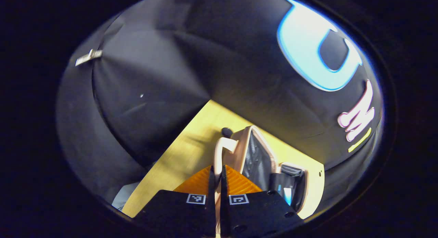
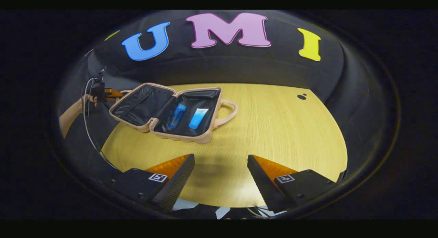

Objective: First open the suitcase, pack the skin care products into it, and then close the suitcase.

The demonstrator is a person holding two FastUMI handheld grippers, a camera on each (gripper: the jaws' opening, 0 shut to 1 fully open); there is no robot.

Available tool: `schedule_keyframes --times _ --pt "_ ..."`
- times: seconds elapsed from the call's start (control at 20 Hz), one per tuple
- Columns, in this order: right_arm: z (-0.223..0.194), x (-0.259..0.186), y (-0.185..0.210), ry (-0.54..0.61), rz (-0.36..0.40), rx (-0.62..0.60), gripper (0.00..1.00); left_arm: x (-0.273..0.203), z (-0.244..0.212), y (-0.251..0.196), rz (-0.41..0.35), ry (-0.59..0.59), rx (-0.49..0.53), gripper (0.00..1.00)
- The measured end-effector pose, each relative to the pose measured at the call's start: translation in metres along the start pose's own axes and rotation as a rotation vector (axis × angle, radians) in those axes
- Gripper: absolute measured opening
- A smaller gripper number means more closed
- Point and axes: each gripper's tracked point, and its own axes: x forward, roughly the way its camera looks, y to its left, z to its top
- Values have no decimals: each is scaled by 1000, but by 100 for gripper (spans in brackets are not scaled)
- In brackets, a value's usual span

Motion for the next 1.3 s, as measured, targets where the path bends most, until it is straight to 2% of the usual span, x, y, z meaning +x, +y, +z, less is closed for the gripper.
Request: schedule_keyframes --times 0.1,0.3,0.4,0.55,0.65,0.85,0.95,1.1,1.2,1.25,1.3 --pt "2 -2 -13 -12 -14 14 98 -26 18 -50 -43 -55 51 10" --pt "15 -7 -37 -49 -17 76 98 -73 9 -177 -174 -114 162 10" --pt "21 -13 -53 -63 -32 83 98 -82 -15 -240 -240 -114 220 10" --pt "35 -26 -72 -116 -35 111 98 -90 -66 -310 -332 -74 267 10" --pt "39 -34 -87 -144 -46 124 98 -72 -107 -353 -377 -20 273 11" --pt "37 -47 -117 -188 -82 127 98 -26 -195 -393 -389 117 243 11" --pt "34 -52 -125 -194 -82 115 98 1 -234 -401 -340 161 240 11" --pt "41 -63 -145 -229 -100 101 98 24 -276 -400 -237 225 362 12" --pt "45 -71 -157 -254 -114 112 98 27 -296 -417 -262 225 373 24" --pt "47 -71 -158 -262 -109 116 98 16 -295 -434 -301 203 354 43" --pt "50 -72 -159 -266 -103 114 98 7 -291 -446 -324 171 345 42"
